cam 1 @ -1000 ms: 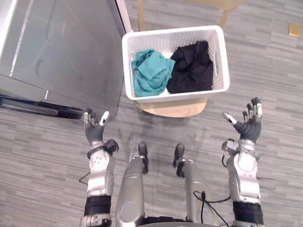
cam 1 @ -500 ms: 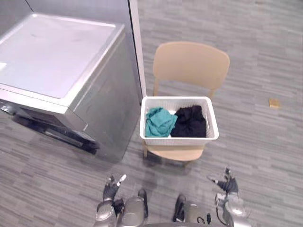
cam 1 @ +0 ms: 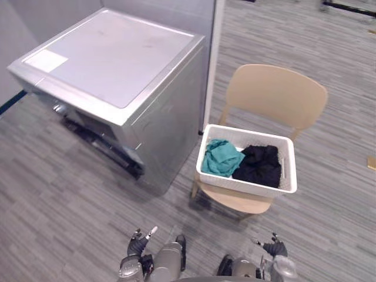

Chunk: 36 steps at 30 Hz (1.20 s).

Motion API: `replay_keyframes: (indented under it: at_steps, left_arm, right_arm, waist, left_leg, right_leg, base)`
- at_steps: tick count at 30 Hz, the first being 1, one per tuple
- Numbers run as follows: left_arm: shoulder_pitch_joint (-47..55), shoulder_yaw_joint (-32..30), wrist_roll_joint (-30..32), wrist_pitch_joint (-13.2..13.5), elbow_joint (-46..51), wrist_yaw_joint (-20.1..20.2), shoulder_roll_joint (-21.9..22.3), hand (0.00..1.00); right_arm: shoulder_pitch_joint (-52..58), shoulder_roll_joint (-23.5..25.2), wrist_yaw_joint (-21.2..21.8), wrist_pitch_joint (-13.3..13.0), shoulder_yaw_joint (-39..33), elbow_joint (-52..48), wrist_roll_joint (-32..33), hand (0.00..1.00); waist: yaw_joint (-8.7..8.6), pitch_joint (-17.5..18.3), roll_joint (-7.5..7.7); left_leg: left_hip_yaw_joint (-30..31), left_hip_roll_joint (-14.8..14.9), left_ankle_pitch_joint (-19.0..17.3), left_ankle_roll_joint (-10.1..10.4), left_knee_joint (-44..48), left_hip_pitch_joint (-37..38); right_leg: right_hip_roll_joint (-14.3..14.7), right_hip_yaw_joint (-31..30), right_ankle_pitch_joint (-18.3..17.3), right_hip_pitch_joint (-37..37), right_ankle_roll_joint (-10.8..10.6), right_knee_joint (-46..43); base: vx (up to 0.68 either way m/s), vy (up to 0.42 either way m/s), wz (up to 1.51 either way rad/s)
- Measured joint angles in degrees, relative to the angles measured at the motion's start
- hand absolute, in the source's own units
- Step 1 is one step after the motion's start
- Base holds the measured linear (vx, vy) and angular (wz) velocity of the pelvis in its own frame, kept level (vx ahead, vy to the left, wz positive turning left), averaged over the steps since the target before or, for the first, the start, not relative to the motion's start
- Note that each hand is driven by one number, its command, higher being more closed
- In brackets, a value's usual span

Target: Pick up the laundry basket with both hands and put the clothes into the washing machine.

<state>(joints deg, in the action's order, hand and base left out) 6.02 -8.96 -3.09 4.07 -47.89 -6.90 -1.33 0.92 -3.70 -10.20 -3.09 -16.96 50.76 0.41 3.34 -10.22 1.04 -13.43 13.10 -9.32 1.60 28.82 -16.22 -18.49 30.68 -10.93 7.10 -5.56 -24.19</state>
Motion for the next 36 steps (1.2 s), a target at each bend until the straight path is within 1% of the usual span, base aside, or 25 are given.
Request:
replay_keyframes:
  at_steps: [1, 2, 3, 4, 5, 7, 8, 10, 11, 12, 13, 14, 15, 17, 18, 20, 24, 25, 27, 28, 29, 30, 34, 35, 36]
  left_arm:
    - [-0.8, 0.6, 0.6, 0.2, -1.2, -1.1, -0.3, 0.00]
    - [-1.1, 1.3, 0.6, 0.3, -1.9, -1.2, -0.5, 0.00]
    - [-1.6, 3.0, 0.6, 0.2, -2.8, -1.7, -0.6, 0.00]
    - [-3.4, 5.4, 1.4, 0.2, -3.7, -2.0, -2.0, 0.00]
    - [-3.6, 6.0, 1.6, 0.3, -3.7, -2.0, -2.4, 0.00]
    - [-4.6, 7.1, 1.6, 0.3, -3.4, -2.0, -4.5, 0.00]
    - [-4.5, 7.1, 1.7, 0.3, -3.5, -2.0, -4.8, 0.00]
    - [-3.5, 7.2, 1.7, 0.3, -3.3, -2.0, -5.4, 0.00]
    - [-3.1, 7.3, 1.7, 0.3, -3.2, -2.0, -5.7, 0.00]
    - [-2.8, 7.6, 1.7, 0.2, -3.2, -2.0, -6.1, 0.00]
    - [-2.6, 7.8, 1.7, 0.2, -3.2, -2.0, -6.5, 0.00]
    - [-2.4, 8.2, 1.7, 0.3, -3.2, -2.0, -7.1, 0.00]
    - [-2.0, 8.3, 1.7, 0.3, -3.2, -2.1, -7.0, 0.00]
    - [-1.7, 8.3, 1.7, 0.4, -3.2, -2.1, -6.8, 0.00]
    - [-1.9, 8.3, 1.7, 0.4, -3.2, -2.1, -6.5, 0.00]
    - [-2.7, 8.5, 1.9, 0.6, -3.1, -2.2, -4.6, 0.00]
    - [-2.1, 8.5, 2.8, 0.9, -3.2, -2.3, -3.3, 0.00]
    - [-2.1, 8.5, 2.8, 0.9, -3.1, -2.3, -3.0, 0.00]
    - [-2.1, 8.3, 2.9, 1.7, -2.5, -2.3, -3.0, 0.00]
    - [-2.0, 8.6, 3.4, 1.9, -1.9, -2.7, -2.6, 0.00]
    - [-2.0, 8.6, 3.7, 1.9, -2.1, -3.3, -2.8, 0.00]
    - [-1.9, 8.5, 3.7, 2.0, -1.9, -3.4, -2.8, 0.00]
    - [-1.7, 8.6, 3.7, 1.9, -1.7, -4.2, -3.3, 0.00]
    - [-1.6, 8.5, 3.8, 1.9, -1.6, -4.5, -3.3, 0.00]
    - [-1.6, 8.7, 3.8, 1.9, -1.6, -4.4, -2.8, 0.00]
  right_arm:
    - [-0.5, -1.0, -0.4, 0.3, 0.1, 0.3, 0.0, 0.00]
    - [-0.5, -1.4, -0.7, 0.4, 0.1, 0.6, 0.0, 0.00]
    - [-0.5, -2.3, -0.9, 0.5, 0.0, 1.0, 0.1, 0.00]
    - [-1.2, -2.4, -1.0, 1.1, -0.1, 2.9, 0.3, 0.00]
    - [-1.2, -2.1, -0.9, 1.2, 0.0, 3.1, 0.3, 0.00]
    - [-1.4, 0.6, -0.8, 1.4, 0.1, 4.8, 0.3, 0.00]
    - [-1.7, 1.1, -0.8, 1.5, 0.1, 4.8, 0.3, 0.00]
    - [-3.1, 1.1, -0.7, 1.8, 3.4, 4.7, 0.2, 0.00]
    - [-4.5, 1.0, -0.7, 1.8, 5.2, 4.1, 0.0, 0.00]
    - [-4.6, 1.0, -0.7, 1.7, 6.7, 3.9, 0.0, 0.00]
    - [-4.9, 1.0, -0.7, 1.7, 7.5, 3.8, 0.0, 0.00]
    - [-5.0, 1.1, -0.7, 1.7, 8.7, 3.5, -0.1, 0.00]
    - [-4.9, 1.0, -0.8, 1.6, 10.2, 1.6, -0.4, 0.00]
    - [-5.2, 1.0, -0.7, 1.1, 11.7, -1.0, -1.0, 0.00]
    - [-5.6, 0.9, -0.7, 1.0, 12.6, -3.2, -1.2, 0.00]
    - [-5.9, 0.3, -0.8, 0.5, 14.0, -5.1, -1.6, 0.00]
    - [-6.6, 0.9, 0.2, 0.0, 20.2, -11.5, -3.4, 0.00]
    - [-6.2, 1.6, 0.2, -0.4, 21.1, -13.9, -4.0, 0.00]
    - [-6.6, 2.5, -0.1, -0.7, 21.3, -16.0, -5.1, 0.00]
    - [-7.3, 2.3, -1.1, -1.0, 21.2, -18.4, -6.3, 0.00]
    - [-7.7, 2.4, -2.4, -0.8, 20.7, -18.5, -6.9, 0.00]
    - [-7.7, 2.7, -3.0, -0.8, 20.8, -19.4, -7.9, 0.00]
    - [-6.3, 2.9, -5.1, -0.5, 19.8, -20.6, -10.1, 0.00]
    - [-6.5, 2.6, -5.1, -0.7, 19.9, -21.0, -10.1, 0.00]
    - [-6.5, 2.7, -5.1, -0.8, 20.1, -22.1, -10.2, 0.00]
  waist:
    - [-1.25, 0.0, -0.46]
    - [-1.60, 0.0, -0.87]
    - [-2.18, 0.1, -2.11]
    - [-2.62, -0.9, -1.16]
    - [-2.50, -1.1, -0.76]
    - [-1.87, -2.2, 1.02]
    - [-1.48, -2.2, 1.01]
    - [-0.89, -2.3, 0.51]
    - [-1.15, -2.9, -0.28]
    - [-1.37, -3.2, -0.55]
    - [-1.37, -3.1, -0.33]
    - [-1.32, -3.2, -0.09]
    - [-1.40, -3.3, 0.07]
    - [-2.12, -3.5, 0.14]
    - [-2.43, -3.3, 0.78]
    - [-2.21, -3.7, -1.18]
    - [-1.85, -3.6, -1.75]
    - [-1.63, -3.6, -1.74]
    - [-0.92, -3.9, -0.94]
    - [-1.10, -3.6, -2.57]
    - [-0.74, -3.9, -1.95]
    - [-0.62, -4.0, -1.88]
    - [-0.53, -3.9, -1.70]
    - [-0.62, -4.1, -1.92]
    - [-0.64, -4.4, -2.85]
  left_leg:
    - [-0.9, 3.3, 0.3, 0.2, -2.1, 0.5]
    - [-0.7, 4.3, 1.3, -0.1, -3.8, 0.9]
    - [0.4, 4.6, 2.6, 3.1, -6.5, 1.8]
    - [2.3, 0.6, 0.4, 6.1, -5.4, 0.8]
    - [2.6, -0.3, 0.0, 5.5, -4.9, 0.4]
    - [4.3, -3.8, -6.0, 2.7, 3.2, -2.3]
    - [4.3, -4.3, -7.3, 2.0, 4.8, -2.4]
    - [3.7, -5.7, -9.6, 0.3, 6.2, -1.0]
    - [4.3, -7.0, -10.2, -0.9, 5.1, 0.6]
    - [5.2, -7.9, -10.0, -1.7, 3.1, 2.2]
    - [5.6, -8.6, -9.8, -2.2, 1.6, 3.4]
    - [6.1, -10.0, -9.4, -3.1, -1.0, 5.8]
    - [6.5, -11.1, -8.6, -3.5, -2.9, 7.6]
    - [8.1, -13.0, -8.4, -3.5, -4.0, 9.0]
    - [9.6, -14.5, -8.3, -3.4, -3.4, 9.1]
    - [12.2, -15.0, -7.4, -1.7, -3.2, 8.6]
    - [14.7, -14.5, -5.4, 1.5, -6.0, 9.5]
    - [14.9, -14.9, -4.3, 3.2, -2.5, 8.6]
    - [14.6, -15.5, -6.3, 1.0, -3.1, 6.3]
    - [14.9, -13.7, 1.0, 1.2, -15.3, 6.7]
    - [14.3, -13.9, 2.0, -0.1, -15.4, 7.1]
    - [14.5, -14.1, 2.5, -0.1, -15.4, 6.9]
    - [14.6, -15.0, 2.5, -0.1, -15.8, 7.9]
    - [14.7, -14.7, 2.4, -0.2, -15.8, 9.0]
    - [14.9, -13.7, 2.4, -0.3, -15.9, 10.1]
  right_leg:
    - [-2.2, 1.5, 1.0, -1.0, -2.1, 0.4]
    - [-2.7, 2.2, 1.2, -1.4, -3.4, 0.5]
    - [-3.6, 2.5, 1.1, -2.1, -5.6, 0.6]
    - [-6.3, 2.0, 1.8, -3.9, -7.1, 2.1]
    - [-6.7, 2.0, 1.9, -4.3, -7.2, 2.5]
    - [-10.6, 1.0, 5.0, -6.3, -8.4, 1.2]
    - [-11.6, 0.0, 5.9, -5.8, -7.1, -0.4]
    - [-14.3, -2.9, 11.2, -2.5, 2.2, -6.9]
    - [-14.6, -7.0, 12.1, 1.2, 8.8, -12.9]
    - [-11.6, -11.8, 6.6, 4.4, 5.3, -18.7]
    - [-9.2, -13.8, 4.0, 5.3, 4.1, -20.3]
    - [-4.0, -17.4, -0.3, 6.8, 2.2, -21.0]
    - [1.4, -19.9, -2.9, 8.3, 1.7, -19.5]
    - [8.0, -21.4, -3.8, 9.9, 1.7, -13.8]
    - [10.3, -21.4, -4.0, 10.8, 3.8, -9.5]
    - [10.4, -20.9, -3.3, 9.1, 4.3, -7.7]
    - [10.7, -17.1, -2.9, 4.9, 4.7, -1.8]
    - [10.5, -16.5, -2.2, 2.4, 4.4, 0.9]
    - [9.4, -16.8, -2.0, 0.4, 4.4, 2.8]
    - [10.1, -16.3, -1.9, 0.1, 4.2, 2.4]
    - [10.1, -16.9, -2.0, 0.3, 3.7, 2.1]
    - [9.7, -17.0, -1.1, 0.2, 2.5, 2.5]
    - [9.1, -18.2, -0.3, -0.9, 1.3, 2.8]
    - [8.8, -18.4, -0.2, 0.6, 1.2, -1.5]
    - [10.1, -19.0, -2.9, 0.9, 0.5, 0.6]
  base:
    - [-0.01, 0.339, 0.80]
    - [0.01, 0.446, 0.89]
    - [0.05, 0.545, 0.96]
    - [0.05, 0.460, 0.90]
    - [0.07, 0.459, 1.01]
    - [0.06, 0.359, 0.62]
    - [0.08, 0.416, 0.09]
    - [0.10, 0.387, -0.06]
    - [0.16, 0.418, 0.22]
    - [0.14, 0.331, 0.36]
    - [0.20, 0.274, 0.48]
    - [0.20, 0.158, 0.52]
    - [0.24, 0.172, 0.55]
    - [0.23, 0.047, 0.81]
    - [0.25, 0.010, 1.00]
    - [0.27, 0.025, 0.73]
    - [0.26, -0.028, 0.43]
    - [0.26, 0.007, 0.40]
    - [0.16, 0.042, 0.31]
    - [0.16, 0.050, 0.22]
    - [0.19, 0.058, 0.28]
    - [0.13, 0.060, 0.14]
    - [0.15, 0.083, 0.10]
    - [0.12, 0.011, -0.13]
    - [0.10, -0.011, -0.11]
